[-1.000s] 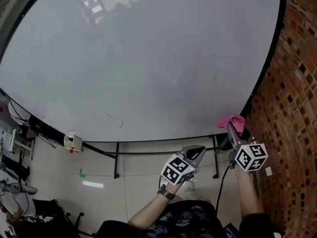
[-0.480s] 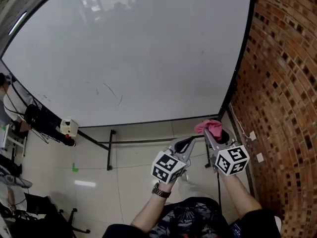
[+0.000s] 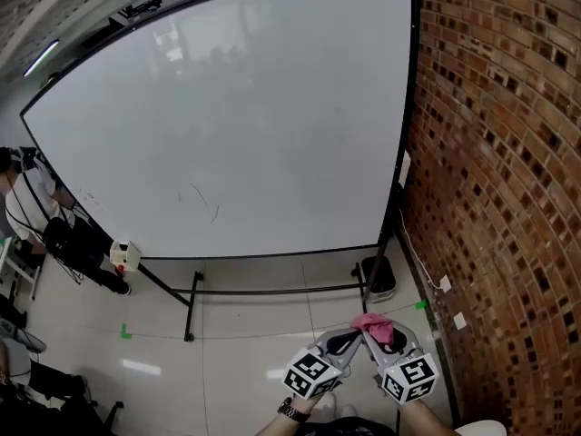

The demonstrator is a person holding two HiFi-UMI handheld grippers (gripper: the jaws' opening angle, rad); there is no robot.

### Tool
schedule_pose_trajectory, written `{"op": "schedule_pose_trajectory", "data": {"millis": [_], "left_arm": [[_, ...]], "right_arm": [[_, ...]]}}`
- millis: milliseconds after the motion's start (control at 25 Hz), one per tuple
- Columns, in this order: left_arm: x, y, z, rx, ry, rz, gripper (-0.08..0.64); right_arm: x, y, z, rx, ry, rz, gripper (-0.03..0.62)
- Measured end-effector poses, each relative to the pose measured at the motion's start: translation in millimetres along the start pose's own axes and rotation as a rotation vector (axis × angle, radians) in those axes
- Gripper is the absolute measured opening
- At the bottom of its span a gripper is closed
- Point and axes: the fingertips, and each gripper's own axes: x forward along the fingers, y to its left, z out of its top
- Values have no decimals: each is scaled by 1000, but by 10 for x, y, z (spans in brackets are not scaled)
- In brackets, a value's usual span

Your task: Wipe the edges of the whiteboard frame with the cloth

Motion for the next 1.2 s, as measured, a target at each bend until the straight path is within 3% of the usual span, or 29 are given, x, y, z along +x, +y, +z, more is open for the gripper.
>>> {"op": "schedule_pose_trajectory", "data": {"millis": [200,320,480,680,800,920,1080,1200], "left_arm": [[71,-547,-507,-76,151,-21,2],[69,-937,-555,-74,180,-41,2],[-3,-892,-521,-70,133,-19,2],[-534,-1396,-829,-142,175,-123,2],[-990,-1478,-966,-159,165,-149,2],[-1431,-1612,-1044,-161,135,-206,2],[-2174,-1738,-1065,-123,71,-299,2],[-2768,-1710,-1122,-91,41,-386,2]], "right_arm": [[-556,-10,-511,171,50,23,150],[-868,-42,-649,217,57,87,144],[-862,-139,-480,149,14,194,141],[-1514,238,-462,92,64,220,141],[-1752,564,-399,48,71,173,141],[-1973,899,-355,26,68,71,141],[-2084,1582,-288,13,48,-35,141],[-2008,2144,-329,-18,63,-60,141]]}}
